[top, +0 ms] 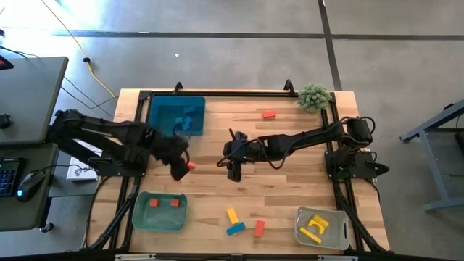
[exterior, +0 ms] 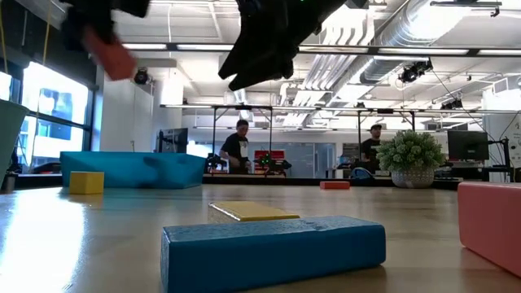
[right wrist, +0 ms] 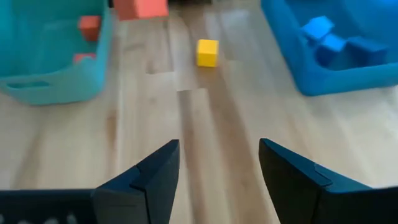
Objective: Sort & place blocks by color
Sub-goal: Put the orange block into the green bin
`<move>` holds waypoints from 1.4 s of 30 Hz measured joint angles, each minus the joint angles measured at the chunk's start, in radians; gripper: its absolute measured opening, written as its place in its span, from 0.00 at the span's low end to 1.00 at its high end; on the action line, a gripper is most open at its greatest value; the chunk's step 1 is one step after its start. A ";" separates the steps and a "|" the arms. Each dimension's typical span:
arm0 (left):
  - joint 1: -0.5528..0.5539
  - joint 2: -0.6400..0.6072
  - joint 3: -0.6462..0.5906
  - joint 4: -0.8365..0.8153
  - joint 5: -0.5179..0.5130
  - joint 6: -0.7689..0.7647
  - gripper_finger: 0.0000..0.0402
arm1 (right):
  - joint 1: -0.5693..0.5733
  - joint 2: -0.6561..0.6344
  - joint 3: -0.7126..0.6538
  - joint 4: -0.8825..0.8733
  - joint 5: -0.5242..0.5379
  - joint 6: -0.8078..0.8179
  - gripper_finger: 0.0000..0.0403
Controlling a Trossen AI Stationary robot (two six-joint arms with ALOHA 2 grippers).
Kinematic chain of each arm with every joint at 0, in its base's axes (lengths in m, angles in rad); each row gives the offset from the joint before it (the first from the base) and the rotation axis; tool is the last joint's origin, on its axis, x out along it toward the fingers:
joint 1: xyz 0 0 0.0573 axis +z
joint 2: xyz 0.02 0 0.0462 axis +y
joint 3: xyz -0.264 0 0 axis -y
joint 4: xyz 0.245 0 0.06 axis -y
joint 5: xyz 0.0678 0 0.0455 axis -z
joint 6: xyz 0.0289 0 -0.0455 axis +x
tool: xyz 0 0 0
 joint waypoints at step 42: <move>-0.595 0.299 0.000 -0.077 -0.010 -0.449 0.29 | 0.181 0.000 0.050 -0.005 -0.152 0.552 0.51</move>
